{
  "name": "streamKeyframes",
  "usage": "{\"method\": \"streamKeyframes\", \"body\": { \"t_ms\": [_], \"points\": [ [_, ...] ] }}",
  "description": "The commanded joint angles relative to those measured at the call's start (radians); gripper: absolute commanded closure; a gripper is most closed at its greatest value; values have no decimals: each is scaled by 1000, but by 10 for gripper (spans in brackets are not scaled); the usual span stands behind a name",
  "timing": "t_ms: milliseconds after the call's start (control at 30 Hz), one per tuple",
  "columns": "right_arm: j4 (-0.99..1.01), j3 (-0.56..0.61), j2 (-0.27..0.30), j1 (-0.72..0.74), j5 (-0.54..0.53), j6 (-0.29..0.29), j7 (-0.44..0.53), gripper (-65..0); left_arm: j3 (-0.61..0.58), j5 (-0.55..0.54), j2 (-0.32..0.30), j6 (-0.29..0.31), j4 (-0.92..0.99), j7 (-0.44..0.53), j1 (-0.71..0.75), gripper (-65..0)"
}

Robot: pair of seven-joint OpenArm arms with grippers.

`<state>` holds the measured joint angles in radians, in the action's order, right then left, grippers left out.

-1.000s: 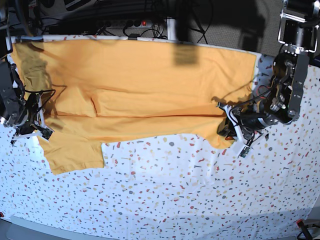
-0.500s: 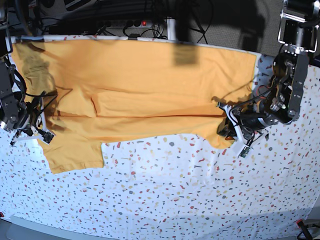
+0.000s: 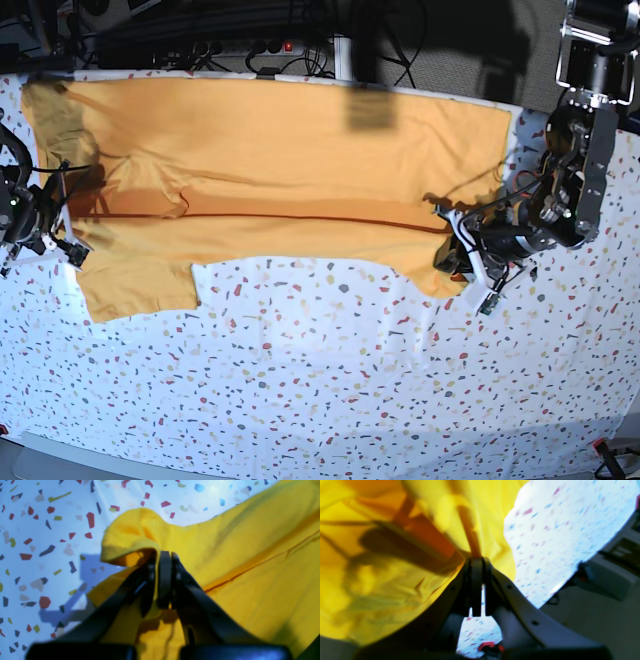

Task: Fold the T-shirt properly
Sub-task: 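Open the right gripper and shift it along the folded edge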

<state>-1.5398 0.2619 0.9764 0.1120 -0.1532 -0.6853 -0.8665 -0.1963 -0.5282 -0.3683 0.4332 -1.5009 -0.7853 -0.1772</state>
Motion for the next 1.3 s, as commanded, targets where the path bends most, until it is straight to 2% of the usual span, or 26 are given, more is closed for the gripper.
{"method": "streamKeyframes", "body": {
  "t_ms": [0,67,233,367,667,767,833,900,967,1133,1267],
  "points": [
    [-24,-14,35,7,-9,13,2,0,7,-14,-9,1,-18,26,-22,0],
    [-46,-14,43,-11,-10,31,-7,0,7,-14,-9,1,-18,23,-23,0],
    [-77,-14,42,-19,-16,32,-47,0,7,-14,-9,1,-18,-7,-23,0],
    [-72,-14,40,-36,-84,32,-114,0,7,-14,-9,1,-18,-11,-23,0],
    [-70,-14,34,-146,-91,32,-120,0,7,-14,-9,1,-18,-7,-23,0],
    [-70,-14,29,-146,-90,35,-117,-208,7,-15,-9,1,-18,-7,-23,0],
    [-70,-14,29,-143,-90,56,-121,-290,7,-15,-9,1,-18,-7,-23,0],
    [-76,-14,30,-140,-95,96,-138,-293,7,-15,-9,1,-18,-7,-22,0],
    [-91,-14,30,-140,-104,95,-138,-293,7,-15,-9,1,-18,-7,-23,0],
    [-150,-59,29,-140,-233,55,-136,-293,7,-15,-9,1,-18,-7,-23,0],
    [-174,-173,7,-134,-275,43,-110,-293,7,-15,-9,1,-18,-7,-23,0]
  ]
}}
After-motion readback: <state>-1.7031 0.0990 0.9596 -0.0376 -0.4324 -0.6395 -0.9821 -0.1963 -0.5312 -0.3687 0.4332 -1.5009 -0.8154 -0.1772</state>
